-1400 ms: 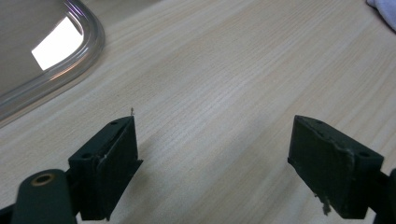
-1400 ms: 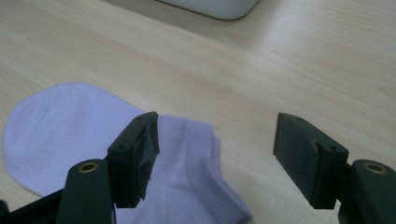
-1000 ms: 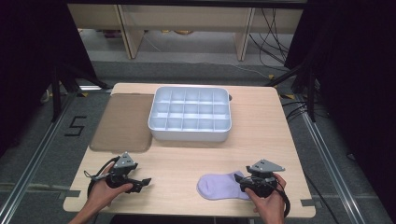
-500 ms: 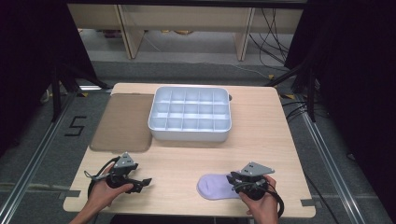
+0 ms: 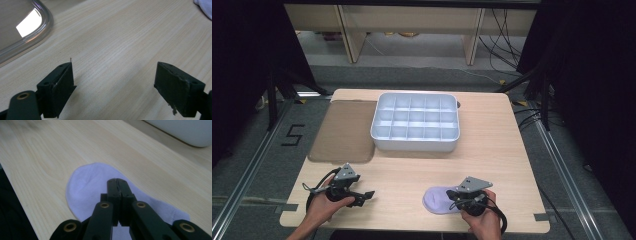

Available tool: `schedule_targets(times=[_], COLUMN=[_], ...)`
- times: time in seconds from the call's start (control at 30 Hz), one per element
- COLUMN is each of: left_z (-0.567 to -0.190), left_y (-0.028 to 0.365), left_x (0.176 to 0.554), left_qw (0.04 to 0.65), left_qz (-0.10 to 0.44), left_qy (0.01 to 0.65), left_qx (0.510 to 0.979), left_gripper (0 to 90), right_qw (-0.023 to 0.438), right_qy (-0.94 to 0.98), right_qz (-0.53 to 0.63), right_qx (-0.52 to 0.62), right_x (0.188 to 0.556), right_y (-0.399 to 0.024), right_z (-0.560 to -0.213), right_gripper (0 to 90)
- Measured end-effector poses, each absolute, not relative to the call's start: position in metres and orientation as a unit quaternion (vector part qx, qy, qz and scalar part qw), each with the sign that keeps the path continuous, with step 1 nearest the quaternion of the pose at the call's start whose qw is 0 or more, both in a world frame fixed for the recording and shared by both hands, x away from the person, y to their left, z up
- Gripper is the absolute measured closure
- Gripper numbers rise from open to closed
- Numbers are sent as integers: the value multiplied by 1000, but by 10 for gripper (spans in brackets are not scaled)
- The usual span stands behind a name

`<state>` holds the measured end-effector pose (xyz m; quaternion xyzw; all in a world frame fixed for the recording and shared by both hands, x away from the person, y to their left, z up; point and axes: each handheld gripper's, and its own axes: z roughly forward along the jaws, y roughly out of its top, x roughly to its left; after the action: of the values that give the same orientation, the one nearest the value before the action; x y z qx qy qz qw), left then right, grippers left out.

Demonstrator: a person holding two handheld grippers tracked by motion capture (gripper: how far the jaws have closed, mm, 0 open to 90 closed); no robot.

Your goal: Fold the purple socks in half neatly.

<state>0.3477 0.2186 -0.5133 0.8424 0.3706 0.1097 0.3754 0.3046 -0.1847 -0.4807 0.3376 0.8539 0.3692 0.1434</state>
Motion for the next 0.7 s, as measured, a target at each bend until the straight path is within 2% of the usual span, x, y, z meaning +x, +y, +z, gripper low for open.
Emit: schedule_targets(times=[0.17, 0.7], left_z=[-514, -514], left_y=[219, 217], left_x=[348, 347], left_qw=[376, 380], left_qz=[109, 108], left_qy=[371, 376], left_qx=[842, 838], left_gripper=[153, 153], right_qw=[130, 127], right_qy=[864, 876], right_qz=[359, 331], right_qx=[329, 328], right_x=[306, 310], right_y=[-173, -163], right_z=[-485, -493], right_gripper=[900, 900])
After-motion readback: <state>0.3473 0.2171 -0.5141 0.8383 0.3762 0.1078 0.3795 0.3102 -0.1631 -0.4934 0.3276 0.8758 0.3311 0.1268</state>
